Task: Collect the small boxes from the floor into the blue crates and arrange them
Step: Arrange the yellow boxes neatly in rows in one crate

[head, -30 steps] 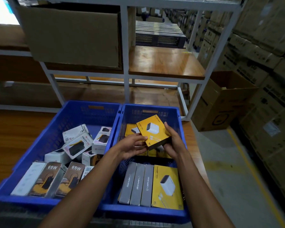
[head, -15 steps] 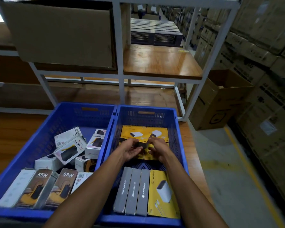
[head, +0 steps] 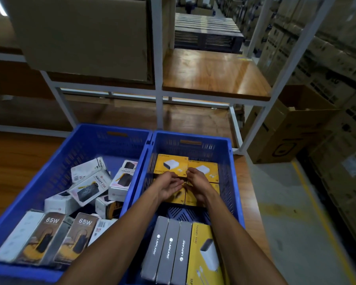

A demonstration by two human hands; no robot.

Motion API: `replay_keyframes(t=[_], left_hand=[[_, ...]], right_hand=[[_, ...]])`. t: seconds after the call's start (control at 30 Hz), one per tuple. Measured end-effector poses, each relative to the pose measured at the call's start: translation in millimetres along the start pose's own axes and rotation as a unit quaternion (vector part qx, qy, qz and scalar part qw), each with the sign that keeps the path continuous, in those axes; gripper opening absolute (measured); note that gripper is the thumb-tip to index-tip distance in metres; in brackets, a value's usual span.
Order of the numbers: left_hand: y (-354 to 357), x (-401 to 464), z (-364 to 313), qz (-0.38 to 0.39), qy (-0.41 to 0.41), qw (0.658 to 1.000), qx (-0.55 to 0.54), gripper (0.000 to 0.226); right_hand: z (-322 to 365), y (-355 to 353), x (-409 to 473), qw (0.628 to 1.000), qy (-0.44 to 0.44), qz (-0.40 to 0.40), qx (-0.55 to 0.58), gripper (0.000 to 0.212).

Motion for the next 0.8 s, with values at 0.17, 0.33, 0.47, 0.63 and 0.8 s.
replay_keyframes(t=[0.17, 0.33, 0.47, 0.63, 0.8], left_hand=[[1, 9, 0, -0.011, 0.013, 1.0, -0.025, 0.02], [-1, 7, 1, -0.013, 0.004, 1.0, -0.028, 0.014], [-4, 1, 3, -0.008, -0.011, 0.999, 0.046, 0.017], [1, -21, -13, 0.063, 0.041, 0.964, 0.255, 0.024], [27, -58, -13, 0.248, 0.142, 0.83, 0.479, 0.017]], right_hand=[[5, 4, 4, 1.0, -0.001, 0.017, -0.018, 0.042], [3, 3, 11, 0.998, -0.003, 0.005, -0.059, 0.043], [6, -7, 4, 0.991, -0.016, -0.047, -0.124, 0.045], [10, -20, -15, 0.966, -0.033, -0.094, -0.237, 0.037], [8, -28, -43, 0.944, -0.064, -0.096, -0.31, 0.035]])
Point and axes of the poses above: each hand's wrist, its own x-axis towards the middle knuckle, its own y-axis out of the palm, z = x × y, the point moved 8 cm from there along x, towards the middle knuckle, and after that the axes turned 12 degrees about y, right-handed, at the moved point
